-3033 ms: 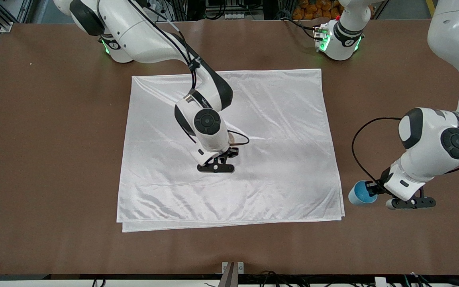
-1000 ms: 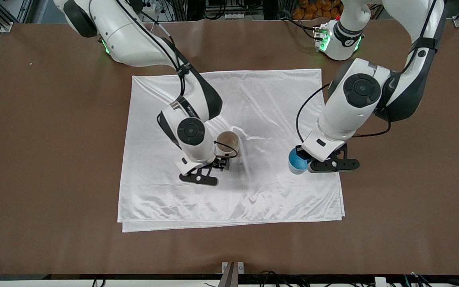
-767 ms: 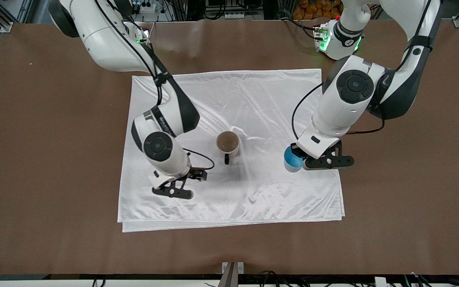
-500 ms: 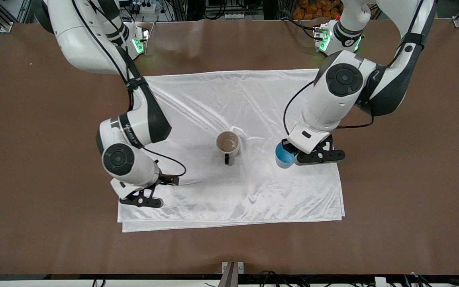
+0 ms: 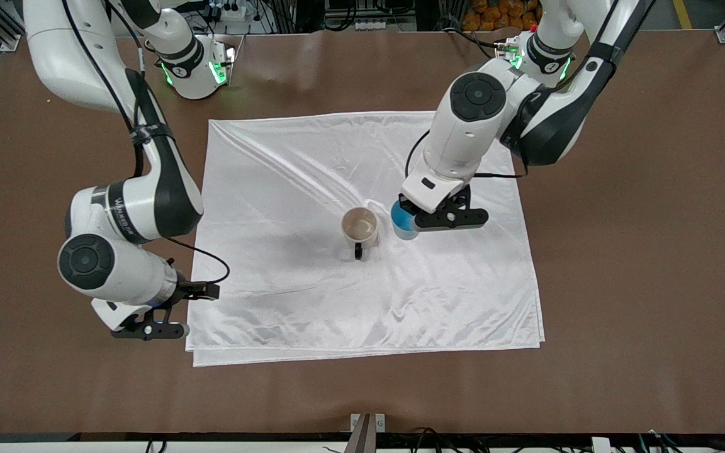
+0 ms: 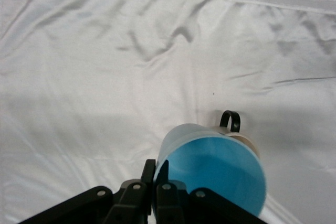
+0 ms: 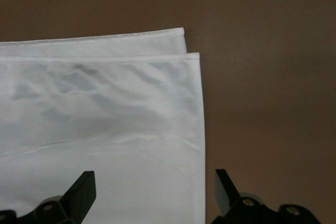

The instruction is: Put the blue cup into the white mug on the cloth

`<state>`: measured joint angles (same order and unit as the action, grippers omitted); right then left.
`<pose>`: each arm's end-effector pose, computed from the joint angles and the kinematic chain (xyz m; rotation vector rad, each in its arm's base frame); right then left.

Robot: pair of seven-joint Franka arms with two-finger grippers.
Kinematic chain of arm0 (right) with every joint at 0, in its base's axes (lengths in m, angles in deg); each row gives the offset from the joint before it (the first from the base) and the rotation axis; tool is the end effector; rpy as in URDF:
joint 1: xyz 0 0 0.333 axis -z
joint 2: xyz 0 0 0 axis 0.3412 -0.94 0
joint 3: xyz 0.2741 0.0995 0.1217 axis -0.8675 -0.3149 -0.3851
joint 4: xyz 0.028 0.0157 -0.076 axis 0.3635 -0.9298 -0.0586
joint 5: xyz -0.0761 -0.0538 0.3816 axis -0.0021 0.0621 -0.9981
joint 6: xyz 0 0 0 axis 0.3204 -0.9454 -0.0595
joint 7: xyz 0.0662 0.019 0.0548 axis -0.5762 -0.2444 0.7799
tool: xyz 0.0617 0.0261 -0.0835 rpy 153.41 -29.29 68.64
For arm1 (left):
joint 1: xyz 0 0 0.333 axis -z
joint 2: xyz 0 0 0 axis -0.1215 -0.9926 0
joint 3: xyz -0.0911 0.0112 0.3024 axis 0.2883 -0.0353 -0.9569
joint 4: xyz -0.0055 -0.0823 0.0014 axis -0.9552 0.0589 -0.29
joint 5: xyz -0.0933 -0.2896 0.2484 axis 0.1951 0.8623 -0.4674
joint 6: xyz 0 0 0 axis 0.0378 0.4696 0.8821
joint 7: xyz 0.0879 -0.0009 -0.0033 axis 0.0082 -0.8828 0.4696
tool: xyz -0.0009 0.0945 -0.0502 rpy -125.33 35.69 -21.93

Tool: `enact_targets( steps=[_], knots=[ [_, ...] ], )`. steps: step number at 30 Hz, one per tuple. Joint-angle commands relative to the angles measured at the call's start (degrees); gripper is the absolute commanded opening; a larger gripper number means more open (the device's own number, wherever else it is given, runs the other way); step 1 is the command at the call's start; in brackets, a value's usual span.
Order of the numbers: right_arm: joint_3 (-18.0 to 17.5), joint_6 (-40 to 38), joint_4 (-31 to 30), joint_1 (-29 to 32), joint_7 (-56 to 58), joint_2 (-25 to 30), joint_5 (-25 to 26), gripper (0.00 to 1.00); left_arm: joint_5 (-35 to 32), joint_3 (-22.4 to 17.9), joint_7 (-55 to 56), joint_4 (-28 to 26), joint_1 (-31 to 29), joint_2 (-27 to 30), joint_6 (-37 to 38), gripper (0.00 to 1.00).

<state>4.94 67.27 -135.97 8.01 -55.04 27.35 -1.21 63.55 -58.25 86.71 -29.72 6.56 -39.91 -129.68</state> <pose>0.7272 0.1391 0.3745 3.0948 0.0088 -0.0580 0.5348 -0.4110 0.4329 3.0531 0.0961 0.1107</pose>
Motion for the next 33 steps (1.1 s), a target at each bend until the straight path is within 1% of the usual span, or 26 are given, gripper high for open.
enact_targets(
  steps=[1, 6, 12, 19, 26, 33],
  knots=[
    [-1.04, 0.08, -4.77, 4.29, 5.63, 4.93, 1.05, 1.0, -0.56, 0.03, 2.24, 0.44, 1.14, -1.06, 0.27, 0.0],
    [-1.13, 0.26, -7.32, 6.05, 7.3, 7.65, 1.05, 1.0, -1.0, -0.24, 6.2, 0.52, 4.39, -1.94, -0.34, 0.0],
    [-1.04, 0.43, -11.18, 6.58, 7.47, 11.61, 1.05, 1.0, -1.09, -0.24, 6.99, 0.44, 6.32, -4.22, -2.89, 0.0],
    [-1.04, 0.52, -15.67, 7.11, 7.39, 16.71, 0.96, 1.0, -1.7, -0.5, 9.45, 0.44, 7.82, -6.77, -5.53, 0.0],
    [-1.04, 0.61, -20.06, 7.19, 7.39, 20.92, 0.96, 1.0, -4.78, -0.59, 13.76, 0.44, 9.58, -9.32, -8.17, 0.0],
    [-1.13, 1.22, -25.33, 7.19, 7.3, 26.9, 0.87, 1.0, -5.22, -1.11, 14.11, 0.44, 10.02, -11.07, -9.92, 0.0]
  ],
)
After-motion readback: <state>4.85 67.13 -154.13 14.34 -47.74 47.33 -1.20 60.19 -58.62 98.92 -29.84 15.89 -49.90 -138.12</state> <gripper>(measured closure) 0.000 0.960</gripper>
